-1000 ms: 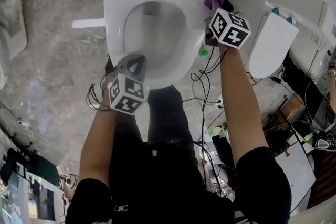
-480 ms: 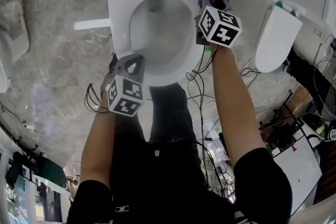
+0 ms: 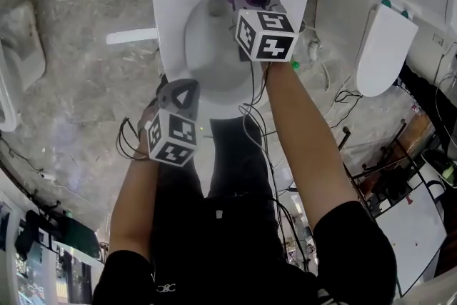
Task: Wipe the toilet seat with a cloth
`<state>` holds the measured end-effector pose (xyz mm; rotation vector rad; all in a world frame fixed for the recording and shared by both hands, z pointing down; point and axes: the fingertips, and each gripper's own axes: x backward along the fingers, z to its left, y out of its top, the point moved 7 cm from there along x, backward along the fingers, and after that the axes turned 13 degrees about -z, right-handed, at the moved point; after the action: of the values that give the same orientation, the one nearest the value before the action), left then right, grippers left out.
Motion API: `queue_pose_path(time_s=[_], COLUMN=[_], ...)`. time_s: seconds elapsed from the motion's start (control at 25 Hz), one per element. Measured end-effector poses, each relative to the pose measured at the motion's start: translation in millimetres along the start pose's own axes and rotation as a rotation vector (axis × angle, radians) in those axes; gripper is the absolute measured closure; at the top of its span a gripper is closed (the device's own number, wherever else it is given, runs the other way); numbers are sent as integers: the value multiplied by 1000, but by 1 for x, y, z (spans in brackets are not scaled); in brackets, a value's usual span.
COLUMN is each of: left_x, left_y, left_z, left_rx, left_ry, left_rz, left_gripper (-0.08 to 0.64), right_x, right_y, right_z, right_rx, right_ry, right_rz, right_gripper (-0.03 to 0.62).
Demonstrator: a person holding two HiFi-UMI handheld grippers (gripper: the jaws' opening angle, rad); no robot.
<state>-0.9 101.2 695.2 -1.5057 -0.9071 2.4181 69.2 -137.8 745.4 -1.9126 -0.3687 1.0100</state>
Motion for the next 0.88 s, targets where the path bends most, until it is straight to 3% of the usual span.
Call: queue_pose_path(time_s=[0.2, 0.32, 0.44, 0.68, 0.8, 0.88], left_x=[0, -4, -9, -18, -20, -21], left_y=[-7, -8, -9, -3, 0, 1], left_z=[3, -1, -8, -16, -18, -19], left_rx=[2, 6, 5, -3, -15, -20], left_ry=[6, 0, -10, -23, -26, -27], left_rz=[6, 7, 8, 8, 9, 10], left_gripper=[552, 552, 552, 552, 552, 552], right_x=[-6, -3, 6, 36, 49, 58], right_y=[-6, -5, -5, -8, -3, 1], right_z=[22, 15, 0, -50, -77, -100], right_rx=[55, 173, 280, 378, 387, 340], right_ry=[77, 81, 59, -2, -36, -99], right_rz=[5, 42, 79, 139, 144, 135], right_gripper=[529, 529, 529, 529, 529, 529])
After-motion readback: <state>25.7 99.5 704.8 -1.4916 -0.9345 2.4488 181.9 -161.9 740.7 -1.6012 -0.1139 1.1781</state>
